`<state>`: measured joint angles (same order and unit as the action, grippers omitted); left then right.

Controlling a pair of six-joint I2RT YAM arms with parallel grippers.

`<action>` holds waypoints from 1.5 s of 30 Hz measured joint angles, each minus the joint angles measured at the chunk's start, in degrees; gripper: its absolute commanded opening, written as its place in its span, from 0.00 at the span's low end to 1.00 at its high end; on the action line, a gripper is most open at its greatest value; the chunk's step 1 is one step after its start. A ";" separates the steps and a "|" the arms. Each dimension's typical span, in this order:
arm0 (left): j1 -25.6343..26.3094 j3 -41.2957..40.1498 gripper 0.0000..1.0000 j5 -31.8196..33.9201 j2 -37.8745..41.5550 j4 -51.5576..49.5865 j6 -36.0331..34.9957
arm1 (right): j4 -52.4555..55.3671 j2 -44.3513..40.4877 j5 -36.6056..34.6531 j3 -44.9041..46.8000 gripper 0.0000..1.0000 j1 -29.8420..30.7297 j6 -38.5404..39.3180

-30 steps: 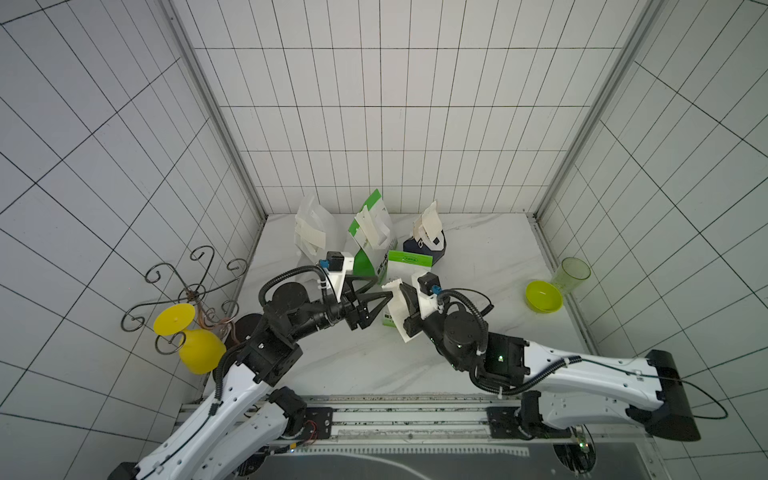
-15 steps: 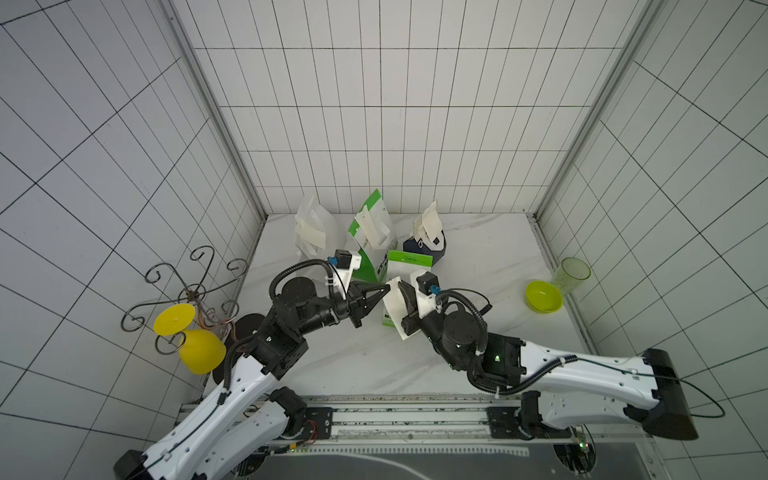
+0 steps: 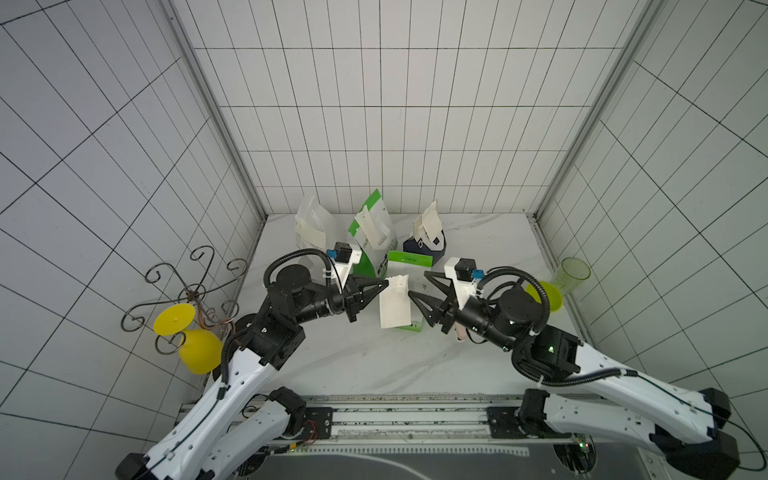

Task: Staple the receipts to the bags
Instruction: Pick up the receipt from the center of the board, then hold the receipt from the takeout bag.

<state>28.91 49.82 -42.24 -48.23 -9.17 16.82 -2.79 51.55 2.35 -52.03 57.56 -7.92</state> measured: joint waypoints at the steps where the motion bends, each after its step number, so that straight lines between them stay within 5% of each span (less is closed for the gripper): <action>1: 0.02 0.00 0.00 -1.03 -0.07 -0.11 -0.42 | 1.03 0.15 3.10 -0.02 0.66 -1.62 0.00; 9: 1.20 0.00 0.00 -5.22 0.22 -0.09 -1.84 | 5.49 4.76 17.03 -0.07 0.62 -4.79 -0.11; 23: 1.46 0.00 0.00 -5.57 0.59 -1.14 -2.93 | -1.11 5.01 29.14 -0.07 0.24 -9.94 -5.73; 29: 1.49 0.00 0.00 -4.83 0.59 -1.27 -2.91 | -4.31 6.25 31.67 -0.07 0.00 -9.94 -7.76; 31: 1.46 0.00 0.00 -4.46 0.59 -1.31 -2.91 | -4.59 6.49 31.54 -0.07 0.00 -9.94 -8.41; 32: 1.49 0.00 0.10 -4.22 0.59 -1.33 -2.89 | -4.59 6.49 31.08 -0.07 0.00 -9.94 -8.59; 34: 1.49 0.00 0.52 -3.04 0.68 -1.36 -2.89 | -4.20 6.36 29.24 -0.07 0.00 -9.94 -8.52; 35: 1.46 0.00 0.57 -1.97 0.81 -1.42 -2.78 | -3.58 6.25 27.78 -0.07 0.00 -9.97 -8.35; 39: 0.11 0.20 0.62 4.87 1.40 -1.86 -1.33 | 1.53 6.03 20.15 -0.11 0.00 -11.23 -6.97; 45: -8.57 0.37 0.67 10.14 -2.40 4.37 2.99 | 10.58 5.31 8.02 -0.11 0.00 -14.29 -4.81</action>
<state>20.34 50.19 -32.10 -50.63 -4.80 19.81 7.79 56.86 10.37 -52.14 43.27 -12.73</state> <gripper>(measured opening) 0.652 0.049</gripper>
